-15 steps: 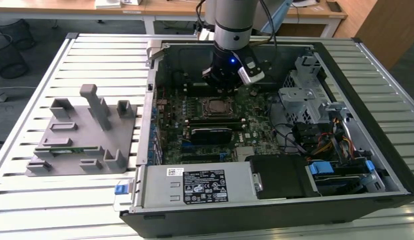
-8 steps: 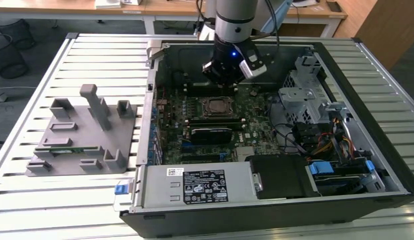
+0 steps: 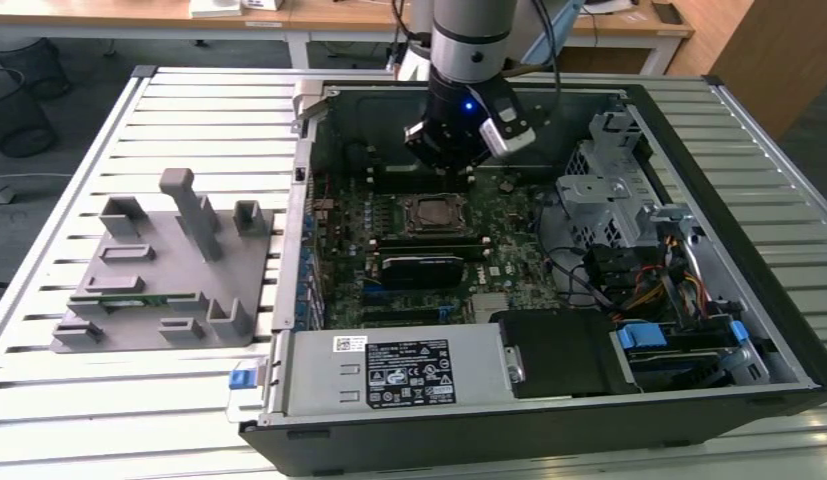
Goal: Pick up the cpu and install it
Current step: 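Install the second cpu locking lever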
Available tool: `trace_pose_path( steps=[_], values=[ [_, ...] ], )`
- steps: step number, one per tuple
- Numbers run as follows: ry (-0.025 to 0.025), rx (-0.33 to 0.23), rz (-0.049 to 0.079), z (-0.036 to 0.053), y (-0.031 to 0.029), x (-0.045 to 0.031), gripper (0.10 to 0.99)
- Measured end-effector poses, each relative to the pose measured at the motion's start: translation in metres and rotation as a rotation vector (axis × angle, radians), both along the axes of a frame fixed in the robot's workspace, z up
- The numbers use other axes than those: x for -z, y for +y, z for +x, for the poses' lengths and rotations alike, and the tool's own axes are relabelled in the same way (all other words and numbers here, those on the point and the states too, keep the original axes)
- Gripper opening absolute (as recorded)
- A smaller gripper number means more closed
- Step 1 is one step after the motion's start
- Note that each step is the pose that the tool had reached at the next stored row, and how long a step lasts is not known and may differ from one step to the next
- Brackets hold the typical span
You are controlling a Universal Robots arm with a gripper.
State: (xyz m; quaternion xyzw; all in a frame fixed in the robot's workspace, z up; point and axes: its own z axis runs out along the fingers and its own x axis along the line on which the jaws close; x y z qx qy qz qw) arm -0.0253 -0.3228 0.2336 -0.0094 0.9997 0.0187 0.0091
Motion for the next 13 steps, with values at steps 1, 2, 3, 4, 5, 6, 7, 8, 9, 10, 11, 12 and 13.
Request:
trace_pose_path(
  steps=[1,2,3,4,5,6,7,8,9,10,11,12,13],
  values=[
    [0.0000,0.000,0.000,0.0000,-0.0020,0.0000,0.106],
    [0.0000,0.000,0.000,0.0000,-0.0040,0.0000,0.106],
    [-0.0001,0.000,0.000,0.0000,-0.0065,0.0000,0.106],
    [-0.0001,0.000,0.000,0.0000,-0.0092,0.0000,0.106],
    [0.0000,0.000,0.000,0.0000,-0.0120,0.0000,0.106],
    [0.0000,0.000,0.000,0.0000,-0.0150,0.0000,0.106],
    [-0.0001,0.000,0.000,0.0000,-0.0181,0.0000,0.106],
    [0.0000,0.000,0.000,0.0000,-0.0207,0.0000,0.106],
    [0.0001,0.000,0.000,0.0000,-0.0226,-0.0001,0.106],
    [0.0009,0.000,0.001,0.0000,-0.0233,-0.0007,0.106],
    [0.0022,0.000,0.002,0.0001,-0.0234,-0.0022,0.106],
    [0.0028,0.000,0.003,0.0000,-0.0235,-0.0046,0.106],
    [0.0030,0.000,0.004,0.0000,-0.0235,-0.0078,0.106]
  ],
)
